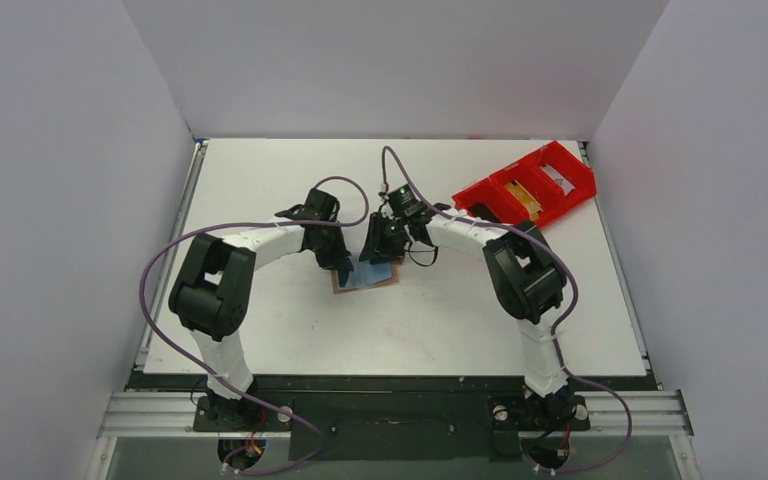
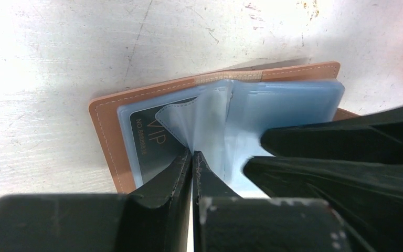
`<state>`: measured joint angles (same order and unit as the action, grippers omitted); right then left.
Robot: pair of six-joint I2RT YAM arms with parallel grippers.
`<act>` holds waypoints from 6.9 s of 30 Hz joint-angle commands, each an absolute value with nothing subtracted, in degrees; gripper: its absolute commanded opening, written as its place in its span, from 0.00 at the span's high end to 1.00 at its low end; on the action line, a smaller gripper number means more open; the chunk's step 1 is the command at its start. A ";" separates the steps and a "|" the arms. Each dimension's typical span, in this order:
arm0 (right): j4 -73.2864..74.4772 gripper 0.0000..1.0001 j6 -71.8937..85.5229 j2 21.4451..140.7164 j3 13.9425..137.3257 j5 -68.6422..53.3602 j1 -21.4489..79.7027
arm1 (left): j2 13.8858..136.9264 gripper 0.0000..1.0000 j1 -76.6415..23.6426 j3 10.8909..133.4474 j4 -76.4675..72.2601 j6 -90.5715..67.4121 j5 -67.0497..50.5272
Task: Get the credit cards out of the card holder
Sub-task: Remove the credit card from the card holder.
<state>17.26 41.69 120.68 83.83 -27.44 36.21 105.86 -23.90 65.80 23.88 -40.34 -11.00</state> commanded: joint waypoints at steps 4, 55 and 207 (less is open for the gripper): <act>21.17 0.69 39.84 111.05 82.78 -22.26 35.22 | 103.22 1.00 -23.61 66.89 24.82 -40.07 -11.97; 23.37 0.96 39.41 98.77 73.19 -12.06 31.13 | 114.86 0.58 -29.03 79.86 18.35 -44.94 -21.27; 20.01 0.89 42.85 122.10 87.10 -21.87 37.58 | 106.44 1.00 -18.97 67.24 23.86 -38.03 -12.58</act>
